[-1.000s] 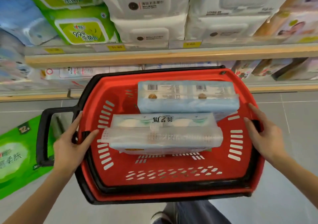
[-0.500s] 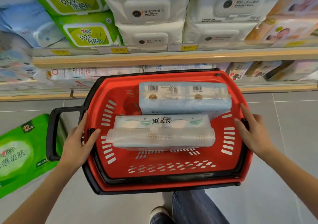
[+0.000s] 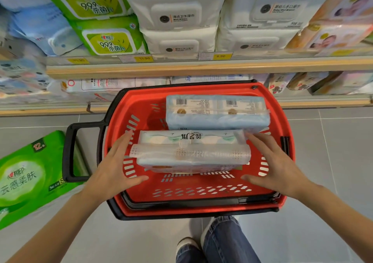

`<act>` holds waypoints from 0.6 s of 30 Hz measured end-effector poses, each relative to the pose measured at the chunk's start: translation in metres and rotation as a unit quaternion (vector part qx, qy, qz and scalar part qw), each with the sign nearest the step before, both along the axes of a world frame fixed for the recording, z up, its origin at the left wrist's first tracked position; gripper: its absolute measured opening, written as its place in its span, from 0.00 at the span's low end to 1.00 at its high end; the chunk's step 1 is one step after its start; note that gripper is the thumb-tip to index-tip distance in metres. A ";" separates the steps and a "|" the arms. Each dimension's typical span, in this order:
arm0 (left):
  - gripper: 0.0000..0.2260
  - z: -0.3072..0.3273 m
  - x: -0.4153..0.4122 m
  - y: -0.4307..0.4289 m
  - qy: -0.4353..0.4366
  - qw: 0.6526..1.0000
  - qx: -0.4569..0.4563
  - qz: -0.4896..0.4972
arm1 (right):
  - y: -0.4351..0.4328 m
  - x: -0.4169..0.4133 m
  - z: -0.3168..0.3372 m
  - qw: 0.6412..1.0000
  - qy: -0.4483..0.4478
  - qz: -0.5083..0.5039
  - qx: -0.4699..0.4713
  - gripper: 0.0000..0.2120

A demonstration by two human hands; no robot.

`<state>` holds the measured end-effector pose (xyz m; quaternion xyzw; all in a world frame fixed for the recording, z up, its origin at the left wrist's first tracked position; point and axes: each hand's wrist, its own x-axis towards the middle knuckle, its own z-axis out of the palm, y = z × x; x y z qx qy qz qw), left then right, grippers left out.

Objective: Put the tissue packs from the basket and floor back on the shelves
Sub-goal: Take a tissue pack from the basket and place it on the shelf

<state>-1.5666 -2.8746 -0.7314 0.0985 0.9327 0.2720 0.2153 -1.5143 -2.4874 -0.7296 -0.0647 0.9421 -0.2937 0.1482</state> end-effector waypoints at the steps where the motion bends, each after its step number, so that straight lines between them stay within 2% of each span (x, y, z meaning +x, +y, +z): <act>1: 0.53 -0.005 -0.003 0.002 -0.001 1.000 -0.002 -0.012 | 0.000 -0.005 -0.006 1.000 0.011 0.025 0.013 0.46; 6: 0.54 -0.029 -0.031 0.000 -0.009 0.995 -0.009 -0.098 | -0.001 -0.026 -0.032 0.997 0.010 0.072 0.014 0.49; 9: 0.50 -0.038 -0.039 0.001 -0.009 0.990 -0.005 -0.142 | -0.007 -0.028 -0.043 0.998 0.015 0.058 -0.027 0.49; 15: 0.40 -0.039 -0.034 0.012 -0.015 0.994 0.048 -0.100 | -0.017 -0.025 -0.051 0.996 0.049 0.011 -0.076 0.42; 18: 0.40 -0.028 -0.031 0.015 -0.010 0.994 0.060 -0.087 | -0.017 -0.027 -0.039 0.996 0.052 0.021 -0.065 0.42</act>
